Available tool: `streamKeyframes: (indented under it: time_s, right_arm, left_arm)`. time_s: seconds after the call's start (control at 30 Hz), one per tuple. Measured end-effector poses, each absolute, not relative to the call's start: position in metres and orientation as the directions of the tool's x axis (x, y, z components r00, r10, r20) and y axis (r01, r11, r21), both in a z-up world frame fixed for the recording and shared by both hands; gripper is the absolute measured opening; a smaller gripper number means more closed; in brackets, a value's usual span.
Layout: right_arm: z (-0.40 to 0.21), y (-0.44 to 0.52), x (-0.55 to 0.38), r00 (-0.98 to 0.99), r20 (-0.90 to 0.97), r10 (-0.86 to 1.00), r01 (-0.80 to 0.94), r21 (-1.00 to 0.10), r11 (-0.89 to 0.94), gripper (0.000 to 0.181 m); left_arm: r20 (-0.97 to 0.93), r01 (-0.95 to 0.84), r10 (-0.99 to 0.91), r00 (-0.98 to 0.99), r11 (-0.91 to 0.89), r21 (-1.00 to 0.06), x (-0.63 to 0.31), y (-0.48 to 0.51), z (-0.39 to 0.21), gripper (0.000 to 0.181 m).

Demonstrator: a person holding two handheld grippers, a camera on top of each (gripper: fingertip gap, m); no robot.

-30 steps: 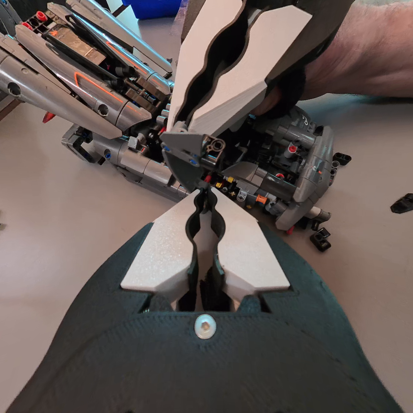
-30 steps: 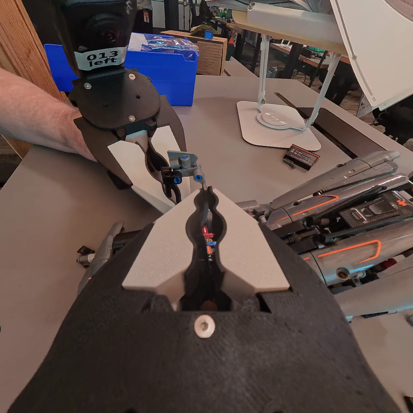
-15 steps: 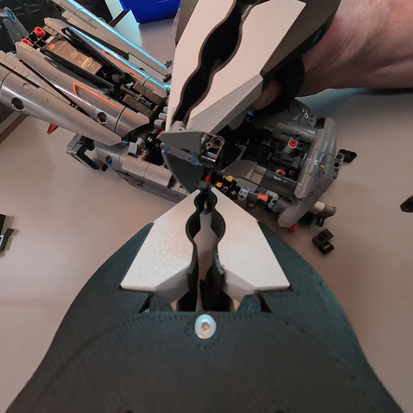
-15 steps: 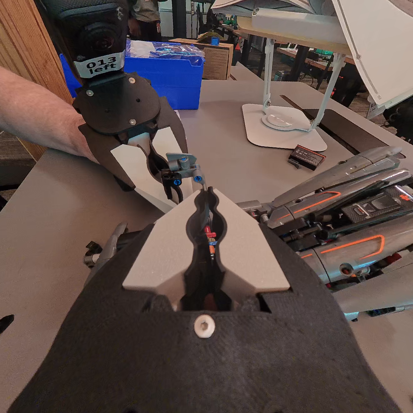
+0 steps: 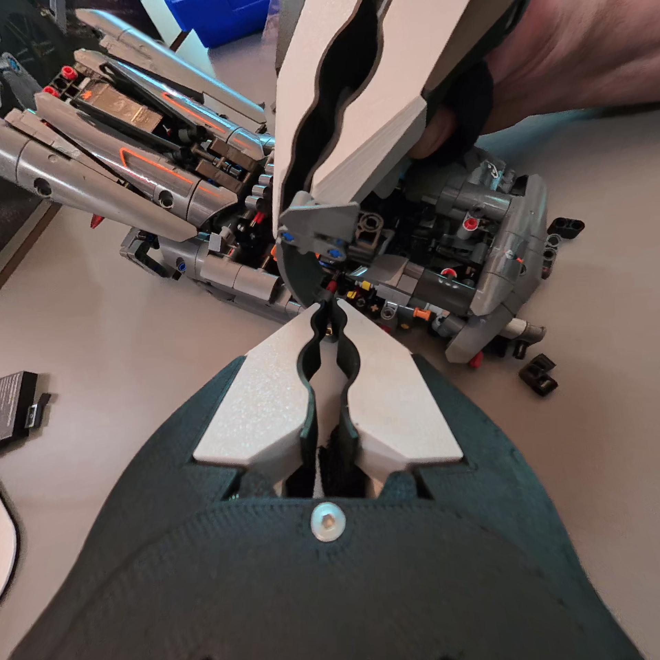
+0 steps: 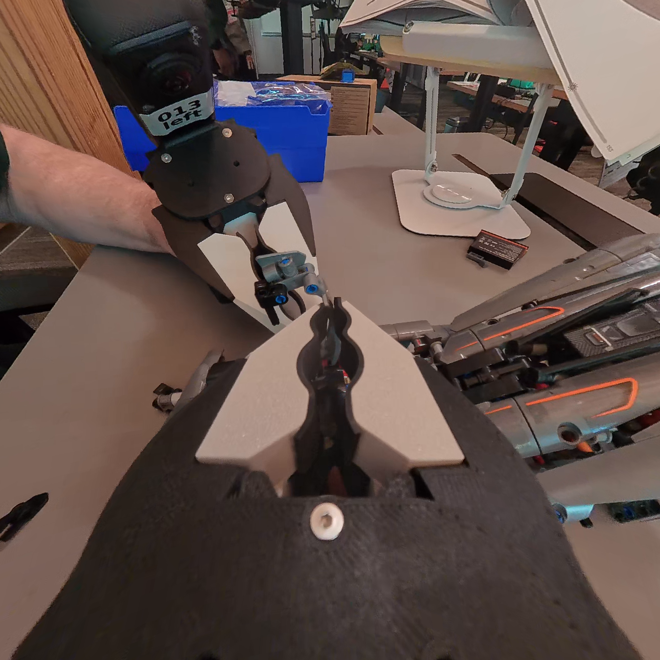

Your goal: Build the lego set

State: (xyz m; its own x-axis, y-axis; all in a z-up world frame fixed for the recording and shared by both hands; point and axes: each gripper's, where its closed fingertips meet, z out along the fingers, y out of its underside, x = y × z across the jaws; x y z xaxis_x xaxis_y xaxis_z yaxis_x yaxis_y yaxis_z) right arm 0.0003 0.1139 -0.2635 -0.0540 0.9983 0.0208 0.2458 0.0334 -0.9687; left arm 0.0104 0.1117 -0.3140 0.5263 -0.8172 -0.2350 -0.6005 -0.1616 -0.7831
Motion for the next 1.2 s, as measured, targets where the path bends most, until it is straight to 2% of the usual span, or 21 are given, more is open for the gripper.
streamKeyframes:
  time_s: [1.0, 1.2]
  right_arm:
    - [-0.260, 0.119, 0.009, -0.062, -0.031, 0.998, 0.235, -0.972, -0.016, 0.005]
    - [-0.260, 0.112, 0.011, -0.066, 0.028, 0.997, 0.274, -0.961, 0.045, 0.006]
  left_arm:
    - [-0.274, -0.667, -0.903, 0.332, -0.019, -0.744, 0.024, 0.120, -0.316, 0.000]
    - [-0.196, -0.675, -0.916, 0.350, -0.101, -0.731, 0.011, 0.106, -0.319, 0.009]
